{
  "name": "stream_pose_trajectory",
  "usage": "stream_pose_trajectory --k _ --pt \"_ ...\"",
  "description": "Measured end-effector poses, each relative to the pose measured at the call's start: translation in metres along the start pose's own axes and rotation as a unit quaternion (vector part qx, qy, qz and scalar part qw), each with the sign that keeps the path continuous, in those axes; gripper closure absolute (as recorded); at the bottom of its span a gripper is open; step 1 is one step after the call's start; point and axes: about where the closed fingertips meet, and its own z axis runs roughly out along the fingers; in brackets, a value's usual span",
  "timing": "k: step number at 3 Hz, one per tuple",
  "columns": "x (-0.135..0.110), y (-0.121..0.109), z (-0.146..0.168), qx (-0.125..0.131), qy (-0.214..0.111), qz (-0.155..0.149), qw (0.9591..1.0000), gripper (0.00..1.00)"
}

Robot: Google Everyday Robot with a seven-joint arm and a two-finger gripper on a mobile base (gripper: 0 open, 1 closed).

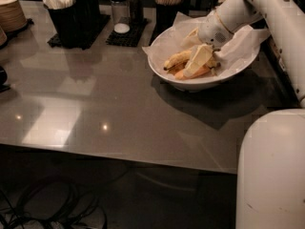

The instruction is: Pick banana from white bowl

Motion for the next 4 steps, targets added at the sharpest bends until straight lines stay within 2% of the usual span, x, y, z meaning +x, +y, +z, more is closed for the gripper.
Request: stream_pose_trajectory --k 1,2,4 --pt "0.0049 -0.0008 0.0043 -0.005 0.000 0.004 1.0000 0.34" --pt "0.0049 -0.0008 0.0043 -0.005 0.000 0.004 1.0000 0.52" --pt "0.0049 0.0020 -0.0052 0.000 0.002 -0.002 1.0000 0.98"
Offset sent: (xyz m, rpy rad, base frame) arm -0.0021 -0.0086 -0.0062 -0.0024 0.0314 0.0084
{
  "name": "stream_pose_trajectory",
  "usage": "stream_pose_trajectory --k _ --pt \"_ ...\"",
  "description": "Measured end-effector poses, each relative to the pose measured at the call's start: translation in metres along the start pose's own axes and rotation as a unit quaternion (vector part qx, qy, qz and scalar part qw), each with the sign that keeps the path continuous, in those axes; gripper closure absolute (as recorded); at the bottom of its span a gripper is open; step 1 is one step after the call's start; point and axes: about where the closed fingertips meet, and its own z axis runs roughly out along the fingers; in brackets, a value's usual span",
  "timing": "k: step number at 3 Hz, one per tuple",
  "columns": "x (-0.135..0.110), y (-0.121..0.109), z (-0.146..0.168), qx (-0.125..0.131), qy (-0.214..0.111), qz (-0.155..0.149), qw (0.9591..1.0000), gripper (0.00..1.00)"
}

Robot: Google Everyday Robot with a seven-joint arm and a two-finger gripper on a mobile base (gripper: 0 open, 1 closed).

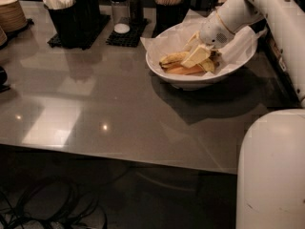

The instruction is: Pick banana from white bowl

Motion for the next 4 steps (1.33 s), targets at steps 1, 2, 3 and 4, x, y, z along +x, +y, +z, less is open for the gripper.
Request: stream_pose_trajectory --k 1,2,3,4 --pt "-0.003 0.003 -0.013 0.010 0.001 -0.008 0.9999 1.00" --pt "-0.007 0.007 -0.022 0.011 0.007 -0.017 0.9998 1.00" --pt "-0.021 0.010 -0.036 0.008 0.052 -0.038 0.9979 1.00" --pt "-0.048 -0.003 -0.041 0.014 0.139 -0.079 0.9871 1.00"
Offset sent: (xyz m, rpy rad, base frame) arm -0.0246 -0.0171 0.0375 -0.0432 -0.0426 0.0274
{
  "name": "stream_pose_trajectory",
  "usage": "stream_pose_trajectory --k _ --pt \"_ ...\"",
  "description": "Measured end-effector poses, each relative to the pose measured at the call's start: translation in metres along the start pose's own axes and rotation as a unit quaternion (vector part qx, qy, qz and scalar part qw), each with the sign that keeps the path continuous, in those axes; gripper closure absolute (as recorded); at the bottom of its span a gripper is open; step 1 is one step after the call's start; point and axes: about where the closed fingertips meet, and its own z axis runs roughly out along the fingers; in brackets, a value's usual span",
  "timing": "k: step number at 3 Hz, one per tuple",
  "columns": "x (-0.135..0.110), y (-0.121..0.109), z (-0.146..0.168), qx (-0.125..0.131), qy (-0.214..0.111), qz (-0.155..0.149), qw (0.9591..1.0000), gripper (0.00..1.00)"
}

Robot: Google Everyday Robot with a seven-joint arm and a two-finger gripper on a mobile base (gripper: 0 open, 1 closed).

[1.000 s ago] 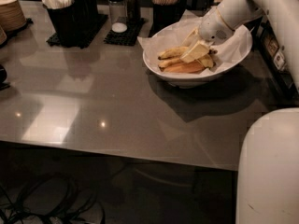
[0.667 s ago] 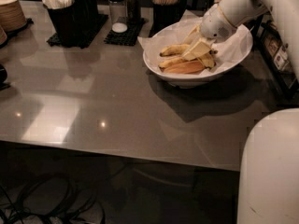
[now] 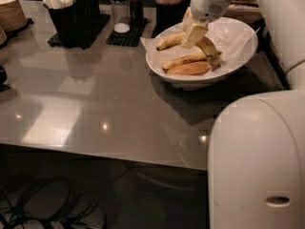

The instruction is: Pick banana from white bowl

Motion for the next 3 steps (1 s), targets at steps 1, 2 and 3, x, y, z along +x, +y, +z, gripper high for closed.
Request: stream_pose_trajectory --k 1,2,3 --pt "-0.033 -0.035 0.010 0.013 0.098 -0.060 0.9933 1.00" --pt "-0.053 -0.053 0.021 0.020 0.109 -0.093 0.9895 1.00" --pt "-0.040 -0.036 0.008 0.015 0.027 -0.075 0.9967 1.00"
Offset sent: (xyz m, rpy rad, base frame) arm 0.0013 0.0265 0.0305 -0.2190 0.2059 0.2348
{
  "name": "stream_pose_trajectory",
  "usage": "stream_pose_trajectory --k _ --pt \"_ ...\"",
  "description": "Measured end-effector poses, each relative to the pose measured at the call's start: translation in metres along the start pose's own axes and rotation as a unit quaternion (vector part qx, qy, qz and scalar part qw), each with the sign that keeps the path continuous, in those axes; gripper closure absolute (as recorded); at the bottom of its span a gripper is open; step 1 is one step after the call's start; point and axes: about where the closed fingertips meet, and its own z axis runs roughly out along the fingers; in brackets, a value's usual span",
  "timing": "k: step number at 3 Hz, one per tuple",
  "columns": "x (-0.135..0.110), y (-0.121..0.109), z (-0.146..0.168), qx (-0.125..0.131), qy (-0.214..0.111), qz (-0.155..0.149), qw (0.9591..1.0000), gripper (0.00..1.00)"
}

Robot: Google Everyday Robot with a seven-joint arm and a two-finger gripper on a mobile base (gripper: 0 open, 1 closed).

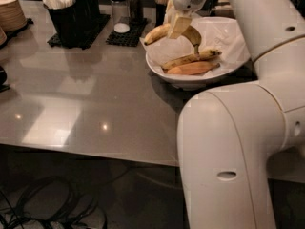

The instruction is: Pick banana from white bowl

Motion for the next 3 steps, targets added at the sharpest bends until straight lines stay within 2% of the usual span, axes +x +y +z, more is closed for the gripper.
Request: stream_pose_trajectory --k 1,2,3 --pt "0.011 0.028 -0.030 0.009 -0.103 0.025 0.9943 1.00" --pt "0.011 0.052 -0.065 0.018 -0.197 0.043 0.9792 1.00" --pt "0.007 0.066 -0.096 0.028 -0.253 0.051 0.9658 1.00"
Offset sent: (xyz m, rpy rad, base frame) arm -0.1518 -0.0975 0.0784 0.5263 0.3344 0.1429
